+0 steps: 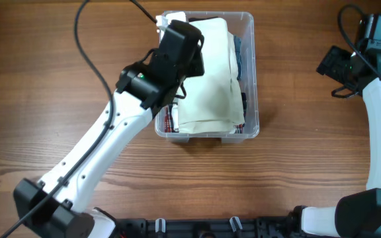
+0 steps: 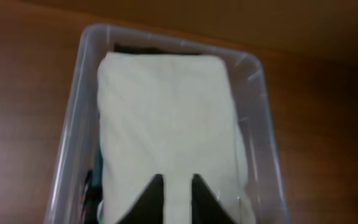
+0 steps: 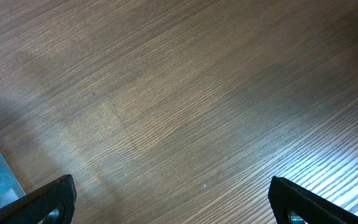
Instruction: Pack container
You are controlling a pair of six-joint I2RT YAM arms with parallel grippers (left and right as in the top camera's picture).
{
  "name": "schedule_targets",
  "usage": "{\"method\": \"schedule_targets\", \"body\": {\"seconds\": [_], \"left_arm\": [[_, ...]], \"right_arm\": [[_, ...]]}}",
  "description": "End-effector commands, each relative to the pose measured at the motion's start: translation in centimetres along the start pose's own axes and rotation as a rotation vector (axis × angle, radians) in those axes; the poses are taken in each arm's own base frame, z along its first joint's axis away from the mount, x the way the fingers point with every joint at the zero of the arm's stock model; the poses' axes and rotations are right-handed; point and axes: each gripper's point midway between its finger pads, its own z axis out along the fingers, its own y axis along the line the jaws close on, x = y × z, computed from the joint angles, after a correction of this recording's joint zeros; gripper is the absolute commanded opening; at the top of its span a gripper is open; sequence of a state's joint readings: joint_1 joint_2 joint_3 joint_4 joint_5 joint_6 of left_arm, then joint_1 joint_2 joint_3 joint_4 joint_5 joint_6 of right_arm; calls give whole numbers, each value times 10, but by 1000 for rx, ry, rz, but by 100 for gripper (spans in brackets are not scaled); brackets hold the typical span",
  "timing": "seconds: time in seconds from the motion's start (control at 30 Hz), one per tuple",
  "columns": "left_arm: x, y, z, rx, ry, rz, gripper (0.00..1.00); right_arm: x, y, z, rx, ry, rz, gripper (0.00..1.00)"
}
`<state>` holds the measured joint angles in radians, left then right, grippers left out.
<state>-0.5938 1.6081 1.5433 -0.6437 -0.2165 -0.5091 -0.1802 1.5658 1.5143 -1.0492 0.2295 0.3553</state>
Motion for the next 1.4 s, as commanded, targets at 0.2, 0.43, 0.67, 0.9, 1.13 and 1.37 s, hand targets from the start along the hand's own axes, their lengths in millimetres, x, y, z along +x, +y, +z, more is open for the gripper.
{"method": "schedule_targets", "body": {"seconds": [0.2,0.43,0.67,0.9,1.13,1.37], "left_arm": [[-25,-36,45,103,-133,-22,5],[-25,-56,118,160,-242,34,4],[45,-33,203,86,-118,63,13],[125,3,264,-1,28,100,15],[9,-46,162,121,-176,46,13],[57,-11,127,-26,76,0,8]], "right_arm": [[-4,0,-3,4,-14,13,100],[-4,0,-3,4,-14,13,100],[-4,0,-3,4,-15,13,100],[-4,0,-3,4,-15,13,100],[-4,0,-3,4,-15,13,100],[-4,0,-3,4,-14,13,100]]}}
